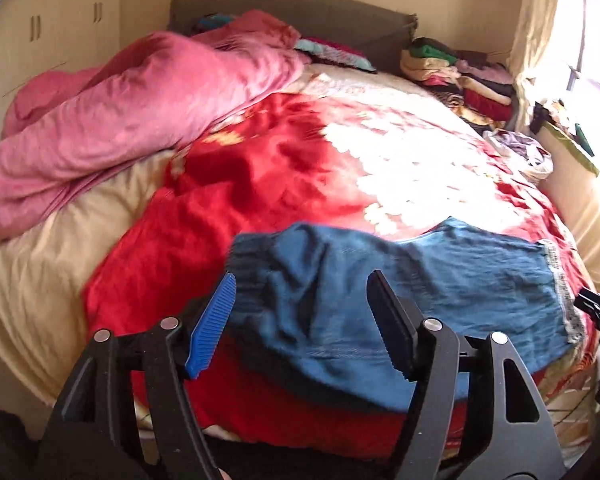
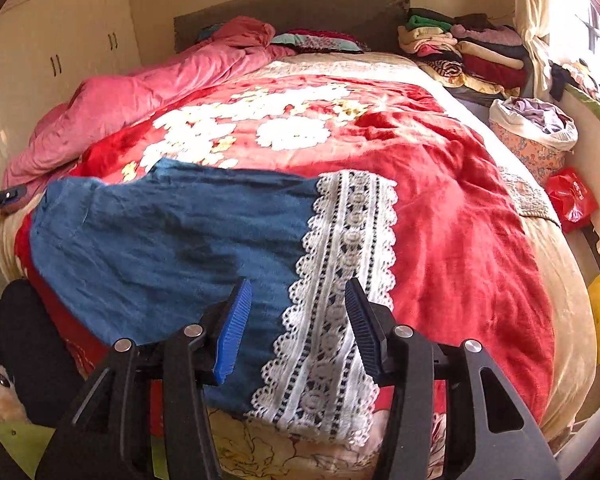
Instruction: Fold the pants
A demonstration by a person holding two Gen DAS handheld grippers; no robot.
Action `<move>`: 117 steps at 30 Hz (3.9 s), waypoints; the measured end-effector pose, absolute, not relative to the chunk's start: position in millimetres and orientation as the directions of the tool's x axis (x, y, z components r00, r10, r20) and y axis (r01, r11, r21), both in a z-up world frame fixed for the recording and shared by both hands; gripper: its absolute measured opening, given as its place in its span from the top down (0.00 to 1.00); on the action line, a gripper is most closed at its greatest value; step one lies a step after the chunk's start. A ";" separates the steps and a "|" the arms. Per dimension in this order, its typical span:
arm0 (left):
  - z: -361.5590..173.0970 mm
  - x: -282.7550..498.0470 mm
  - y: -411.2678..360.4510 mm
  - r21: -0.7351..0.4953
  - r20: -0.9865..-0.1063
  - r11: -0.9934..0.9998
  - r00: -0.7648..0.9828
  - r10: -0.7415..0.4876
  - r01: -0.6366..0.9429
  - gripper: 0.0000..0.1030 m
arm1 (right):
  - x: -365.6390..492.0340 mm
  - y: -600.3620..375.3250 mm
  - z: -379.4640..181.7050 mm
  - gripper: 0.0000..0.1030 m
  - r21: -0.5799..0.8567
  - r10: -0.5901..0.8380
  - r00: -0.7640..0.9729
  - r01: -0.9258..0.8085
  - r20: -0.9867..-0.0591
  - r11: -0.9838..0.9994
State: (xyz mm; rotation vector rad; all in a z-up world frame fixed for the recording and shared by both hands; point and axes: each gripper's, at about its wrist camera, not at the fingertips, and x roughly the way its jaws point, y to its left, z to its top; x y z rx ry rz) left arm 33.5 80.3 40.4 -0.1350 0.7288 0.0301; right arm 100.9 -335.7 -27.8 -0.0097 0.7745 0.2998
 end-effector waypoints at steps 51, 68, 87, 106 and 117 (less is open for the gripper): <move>-52.9 234.5 -74.9 -0.155 -0.818 0.964 0.519 -0.247 0.215 0.95 | 263.4 -347.1 -63.8 0.80 0.083 0.225 0.595 -0.257 -0.771 0.963; -16.6 124.0 -37.6 -0.159 -0.729 0.966 0.636 -0.253 0.203 0.82 | 121.8 -402.1 -32.9 0.54 0.260 0.307 0.670 -0.174 -0.676 0.950; -52.9 66.1 -38.0 -0.014 -0.806 0.987 0.582 -0.108 0.163 0.59 | 79.9 -381.7 -52.6 0.83 0.299 0.353 0.614 -0.194 -0.705 0.934; -33.8 52.8 -22.9 -0.084 -0.767 0.987 0.623 -0.152 0.137 0.50 | 65.6 -390.5 -29.6 0.57 0.181 0.220 0.674 -0.129 -0.705 0.975; -18.2 54.7 -71.5 -0.033 -0.747 0.967 0.637 -0.191 0.251 0.37 | 75.5 -293.0 -25.4 0.47 0.052 0.290 0.674 -0.350 -0.679 0.935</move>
